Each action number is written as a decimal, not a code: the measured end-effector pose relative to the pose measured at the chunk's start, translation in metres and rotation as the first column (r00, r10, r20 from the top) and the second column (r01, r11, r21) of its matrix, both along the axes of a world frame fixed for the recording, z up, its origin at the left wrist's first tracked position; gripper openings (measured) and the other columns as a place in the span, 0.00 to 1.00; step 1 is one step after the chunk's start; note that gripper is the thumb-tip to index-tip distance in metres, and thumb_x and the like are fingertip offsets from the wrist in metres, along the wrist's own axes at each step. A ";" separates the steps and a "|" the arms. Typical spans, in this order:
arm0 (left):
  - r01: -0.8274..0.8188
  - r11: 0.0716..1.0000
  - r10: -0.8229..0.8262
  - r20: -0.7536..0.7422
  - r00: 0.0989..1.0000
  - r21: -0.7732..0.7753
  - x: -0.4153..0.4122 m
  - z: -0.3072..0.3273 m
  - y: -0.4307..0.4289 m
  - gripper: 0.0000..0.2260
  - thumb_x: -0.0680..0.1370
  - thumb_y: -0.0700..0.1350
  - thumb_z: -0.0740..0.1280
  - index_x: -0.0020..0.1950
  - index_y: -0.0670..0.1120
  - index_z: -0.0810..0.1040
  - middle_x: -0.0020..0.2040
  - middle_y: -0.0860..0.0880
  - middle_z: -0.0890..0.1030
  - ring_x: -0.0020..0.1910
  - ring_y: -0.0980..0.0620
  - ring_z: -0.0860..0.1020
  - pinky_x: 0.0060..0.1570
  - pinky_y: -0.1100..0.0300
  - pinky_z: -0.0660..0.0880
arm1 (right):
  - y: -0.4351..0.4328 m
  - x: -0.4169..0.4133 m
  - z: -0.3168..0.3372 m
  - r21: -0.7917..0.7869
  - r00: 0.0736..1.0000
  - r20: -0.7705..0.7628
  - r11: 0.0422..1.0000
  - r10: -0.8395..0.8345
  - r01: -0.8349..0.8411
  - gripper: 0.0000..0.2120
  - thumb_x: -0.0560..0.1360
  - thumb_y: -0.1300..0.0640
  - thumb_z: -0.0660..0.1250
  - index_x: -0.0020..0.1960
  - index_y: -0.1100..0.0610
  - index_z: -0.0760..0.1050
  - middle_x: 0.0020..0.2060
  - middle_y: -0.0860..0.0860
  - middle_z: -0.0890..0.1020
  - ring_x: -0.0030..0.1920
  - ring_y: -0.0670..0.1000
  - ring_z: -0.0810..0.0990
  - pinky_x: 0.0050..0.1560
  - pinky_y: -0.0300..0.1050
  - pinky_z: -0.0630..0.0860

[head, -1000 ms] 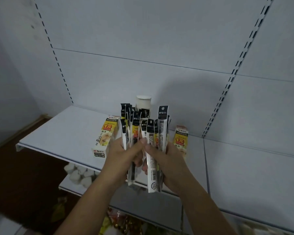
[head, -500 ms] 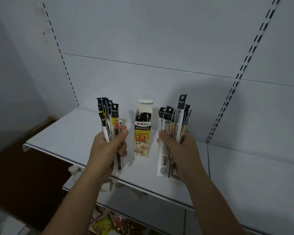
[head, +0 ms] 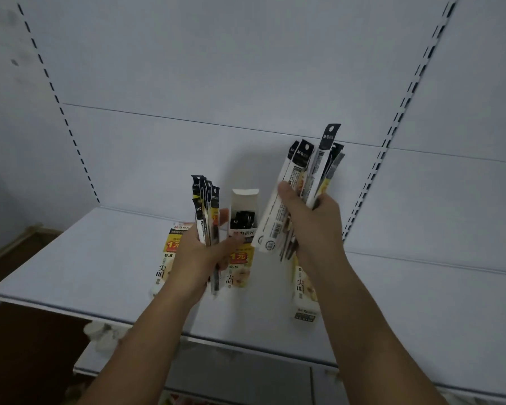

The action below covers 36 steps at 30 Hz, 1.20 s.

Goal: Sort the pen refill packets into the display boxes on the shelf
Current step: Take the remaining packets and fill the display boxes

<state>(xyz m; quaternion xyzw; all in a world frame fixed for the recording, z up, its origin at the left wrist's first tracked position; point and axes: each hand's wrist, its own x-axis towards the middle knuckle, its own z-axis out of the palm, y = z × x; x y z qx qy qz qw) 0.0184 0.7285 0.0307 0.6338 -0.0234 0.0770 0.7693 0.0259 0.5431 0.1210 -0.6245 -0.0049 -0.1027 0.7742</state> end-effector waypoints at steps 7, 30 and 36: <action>0.034 0.999 -0.034 -0.006 0.999 -0.003 0.006 -0.003 0.003 0.15 0.74 0.43 0.78 0.60 0.43 0.84 0.43 0.36 0.82 0.35 0.44 0.72 0.34 0.53 0.71 | 0.016 0.010 0.016 0.014 0.983 0.127 0.991 -0.131 0.130 0.03 0.77 0.54 0.76 0.49 0.49 0.83 0.42 0.44 0.88 0.43 0.45 0.88 0.40 0.38 0.82; 0.035 0.999 -0.035 0.012 0.999 0.014 0.006 -0.003 0.001 0.16 0.76 0.43 0.78 0.60 0.38 0.81 0.47 0.27 0.79 0.36 0.43 0.72 0.35 0.50 0.71 | 0.040 0.025 0.005 -0.282 0.922 0.372 0.933 -0.106 0.221 0.06 0.78 0.55 0.76 0.46 0.49 0.79 0.38 0.49 0.85 0.38 0.52 0.86 0.38 0.53 0.85; 0.031 0.999 -0.031 0.006 1.000 -0.027 0.006 -0.003 0.003 0.19 0.72 0.46 0.79 0.59 0.40 0.82 0.41 0.37 0.81 0.35 0.44 0.73 0.35 0.51 0.71 | 0.030 0.022 0.001 -0.393 0.925 0.378 0.899 -0.032 0.191 0.10 0.76 0.54 0.77 0.47 0.59 0.81 0.37 0.53 0.84 0.39 0.53 0.85 0.38 0.49 0.83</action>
